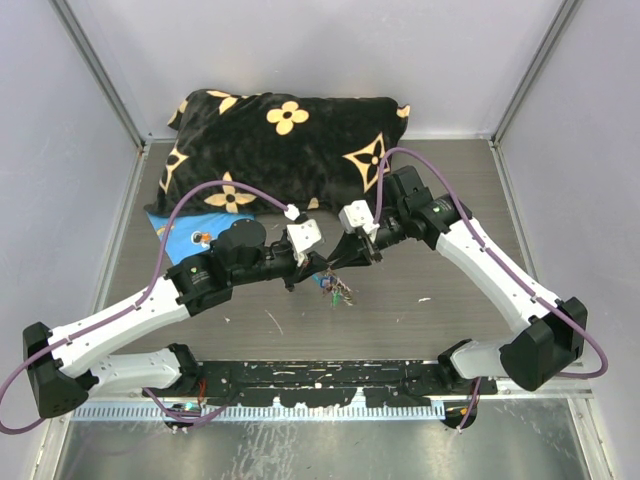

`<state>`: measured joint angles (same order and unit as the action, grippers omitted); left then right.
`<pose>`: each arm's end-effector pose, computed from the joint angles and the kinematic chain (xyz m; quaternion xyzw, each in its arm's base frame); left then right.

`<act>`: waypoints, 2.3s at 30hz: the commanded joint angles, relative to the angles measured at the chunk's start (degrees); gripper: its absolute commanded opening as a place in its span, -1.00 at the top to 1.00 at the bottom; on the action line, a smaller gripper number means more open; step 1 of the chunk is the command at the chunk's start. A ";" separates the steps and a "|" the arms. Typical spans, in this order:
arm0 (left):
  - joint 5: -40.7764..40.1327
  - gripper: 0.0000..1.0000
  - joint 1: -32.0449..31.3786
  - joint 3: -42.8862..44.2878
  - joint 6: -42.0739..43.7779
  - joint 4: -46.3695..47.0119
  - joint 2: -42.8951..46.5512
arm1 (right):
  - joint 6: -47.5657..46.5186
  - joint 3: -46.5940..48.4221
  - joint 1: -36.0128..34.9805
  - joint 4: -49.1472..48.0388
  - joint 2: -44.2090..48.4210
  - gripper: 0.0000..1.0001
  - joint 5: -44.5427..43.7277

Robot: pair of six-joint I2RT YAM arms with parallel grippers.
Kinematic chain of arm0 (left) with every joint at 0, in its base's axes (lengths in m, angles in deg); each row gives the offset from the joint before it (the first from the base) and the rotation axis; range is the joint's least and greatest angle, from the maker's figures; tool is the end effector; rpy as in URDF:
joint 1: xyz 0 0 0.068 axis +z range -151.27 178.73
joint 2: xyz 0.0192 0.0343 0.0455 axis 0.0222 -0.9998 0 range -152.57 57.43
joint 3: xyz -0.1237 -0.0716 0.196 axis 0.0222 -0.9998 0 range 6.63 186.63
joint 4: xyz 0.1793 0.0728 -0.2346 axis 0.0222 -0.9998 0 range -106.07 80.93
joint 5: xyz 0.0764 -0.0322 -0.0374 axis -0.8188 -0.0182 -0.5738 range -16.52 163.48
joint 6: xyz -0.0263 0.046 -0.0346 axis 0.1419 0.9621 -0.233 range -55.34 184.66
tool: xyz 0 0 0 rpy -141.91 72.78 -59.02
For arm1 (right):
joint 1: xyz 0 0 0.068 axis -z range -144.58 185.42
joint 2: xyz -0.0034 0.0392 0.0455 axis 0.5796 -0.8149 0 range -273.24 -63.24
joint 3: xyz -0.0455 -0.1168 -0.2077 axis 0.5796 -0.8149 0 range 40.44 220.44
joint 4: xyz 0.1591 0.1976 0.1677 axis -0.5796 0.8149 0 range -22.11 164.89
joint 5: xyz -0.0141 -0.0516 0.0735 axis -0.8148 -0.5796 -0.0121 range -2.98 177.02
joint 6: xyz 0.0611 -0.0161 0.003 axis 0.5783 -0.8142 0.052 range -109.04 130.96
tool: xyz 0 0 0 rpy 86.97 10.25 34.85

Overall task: Remove the keys from the keyring
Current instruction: Remove the key from the keyring.

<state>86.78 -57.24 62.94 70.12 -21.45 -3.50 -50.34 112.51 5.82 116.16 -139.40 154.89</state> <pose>0.1680 -0.2689 0.3178 0.4670 0.6512 -0.3363 0.4946 0.2511 0.1945 0.3054 -0.6860 0.4226 0.4352 0.4018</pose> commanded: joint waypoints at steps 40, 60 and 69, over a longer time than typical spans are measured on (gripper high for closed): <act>-11.82 0.53 -3.19 -17.57 4.36 22.26 11.87 | 13.18 -3.04 1.13 -9.17 2.74 0.98 6.01; -12.34 0.50 -4.47 -23.98 12.47 35.88 12.08 | 10.51 -2.22 1.13 -6.17 1.99 0.98 8.25; -7.14 0.49 -4.78 -24.94 12.45 36.05 11.84 | 10.04 -1.96 1.22 -5.57 1.89 0.98 8.51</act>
<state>76.85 -61.67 38.09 81.92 10.48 8.00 -39.52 108.69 6.82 110.72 -139.34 159.83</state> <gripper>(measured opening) 0.251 0.030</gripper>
